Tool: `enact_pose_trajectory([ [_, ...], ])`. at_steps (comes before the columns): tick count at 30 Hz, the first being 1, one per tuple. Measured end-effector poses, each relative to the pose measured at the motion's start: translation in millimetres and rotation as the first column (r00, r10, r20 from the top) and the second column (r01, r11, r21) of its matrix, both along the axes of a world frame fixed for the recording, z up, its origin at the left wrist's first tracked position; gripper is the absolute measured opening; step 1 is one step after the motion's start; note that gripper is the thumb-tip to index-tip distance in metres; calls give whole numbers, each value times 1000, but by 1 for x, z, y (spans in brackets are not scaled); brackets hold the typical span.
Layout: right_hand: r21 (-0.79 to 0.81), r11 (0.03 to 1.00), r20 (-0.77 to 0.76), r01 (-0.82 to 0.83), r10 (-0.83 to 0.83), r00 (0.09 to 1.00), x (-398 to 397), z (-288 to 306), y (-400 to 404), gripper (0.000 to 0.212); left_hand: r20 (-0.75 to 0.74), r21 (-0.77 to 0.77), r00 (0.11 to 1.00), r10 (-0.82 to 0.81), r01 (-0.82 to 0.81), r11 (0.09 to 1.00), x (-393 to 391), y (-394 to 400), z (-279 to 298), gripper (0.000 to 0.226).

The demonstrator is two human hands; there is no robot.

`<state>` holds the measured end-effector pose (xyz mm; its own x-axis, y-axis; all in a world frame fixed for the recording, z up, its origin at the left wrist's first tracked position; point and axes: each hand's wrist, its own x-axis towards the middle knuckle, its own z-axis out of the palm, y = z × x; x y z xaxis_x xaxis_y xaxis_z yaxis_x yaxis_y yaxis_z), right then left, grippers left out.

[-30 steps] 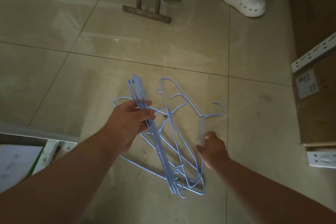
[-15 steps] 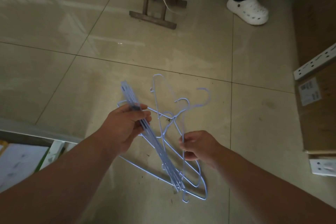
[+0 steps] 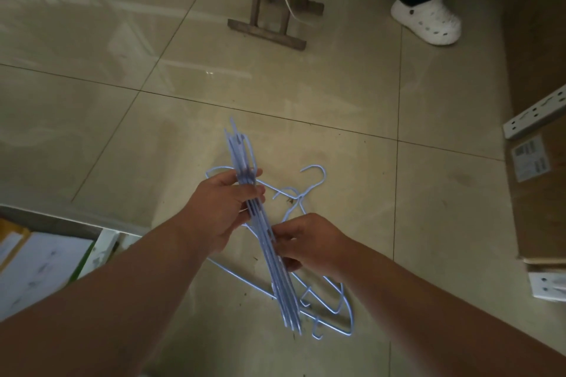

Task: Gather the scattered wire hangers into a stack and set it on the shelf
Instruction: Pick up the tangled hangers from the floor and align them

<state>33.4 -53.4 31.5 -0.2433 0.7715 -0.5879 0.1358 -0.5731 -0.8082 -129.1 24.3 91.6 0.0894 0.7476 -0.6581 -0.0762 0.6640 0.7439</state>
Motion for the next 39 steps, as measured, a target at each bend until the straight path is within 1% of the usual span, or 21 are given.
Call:
enact_pose_trajectory([
  [4, -44, 999, 29, 20, -19, 999, -3, 6, -1, 21, -31, 16, 999, -39, 40, 999, -1, -2, 1, 25],
  [7, -10, 1000, -32, -12, 11, 999, -6, 9, -4, 13, -41, 59, 998, -52, 54, 997, -1, -4, -1, 23],
  [11, 28, 999, -23, 19, -18, 1000, -12, 4, -7, 19, -35, 94, 997, -67, 70, 993, 1, -6, -5, 25],
  [14, 21, 1000, -56, 20, -19, 998, -11, 8, -6, 8, -22, 84, 995, -92, 94, 992, 1, -5, -4, 30],
  [15, 20, 999, -23, 27, -26, 999, -7, 6, -7, 14, -24, 80, 995, -94, 96, 992, 1, -5, -3, 29],
  [16, 36, 998, 52, 52, -54, 997, -1, -5, -9, 23, -25, 75, 996, -90, 92, 993, 0, -5, -3, 28],
  [17, 72, 996, 222, 50, -65, 973, 8, -19, -12, 28, -24, 69, 996, -81, 83, 994, 0, -4, -3, 27],
  [18, 137, 991, 453, 7, -69, 889, 19, -33, -17, 33, -21, 63, 997, -72, 73, 995, 0, -4, -2, 27],
  [19, 161, 984, 668, -82, -48, 742, 30, -45, -26, 40, -21, 59, 998, -63, 64, 996, -1, -4, -3, 26],
  [20, 127, 979, 786, -159, -1, 618, 39, -60, -37, 48, -25, 55, 998, -55, 57, 997, -2, -4, -3, 26],
  [21, 44, 981, 835, -187, 67, 547, 45, -71, -49, 48, -34, 53, 998, -51, 52, 997, -3, -4, -4, 26],
  [22, -26, 980, 851, -198, 126, 510, 49, -79, -60, 42, -43, 54, 998, -49, 52, 997, -5, -4, -6, 25],
  [23, -79, 976, 850, -202, 172, 499, 50, -81, -70, 35, -51, 59, 998, -49, 52, 997, -6, -3, -7, 25],
  [25, -103, 978, 843, -181, 182, 507, 49, -85, -80, 24, -61, 71, 997, -37, 41, 997, -9, -2, -10, 24],
  [26, -90, 986, 846, -137, 149, 512, 48, -89, -81, 19, -64, 76, 998, -25, 30, 997, -9, -1, -10, 23],
  [27, -90, 992, 841, -83, 121, 528, 48, -89, -79, 16, -68, 83, 998, -11, 17, 996, -9, -1, -11, 23],
  [29, -103, 993, 797, -58, 117, 593, 49, -88, -72, 14, -84, 104, 996, 12, -3, 995, -10, 0, -12, 22],
  [31, -139, 990, 689, 11, 89, 719, 47, -82, -65, 16, -90, 123, 996, 20, -9, 992, -11, -1, -14, 21],
  [33, -194, 970, 557, 149, -16, 830, 44, -76, -59, 19, -87, 147, 996, 29, -16, 989, -12, 0, -15, 21],
  [35, -235, 943, 456, 237, -108, 883, 43, -72, -53, 21, -91, 180, 995, 50, -33, 983, -13, 2, -17, 21],
  [39, -203, 937, 260, 283, -227, 939, 43, -57, -41, 17, -83, 232, 995, 48, -27, 972, -15, 4, -17, 21],
])
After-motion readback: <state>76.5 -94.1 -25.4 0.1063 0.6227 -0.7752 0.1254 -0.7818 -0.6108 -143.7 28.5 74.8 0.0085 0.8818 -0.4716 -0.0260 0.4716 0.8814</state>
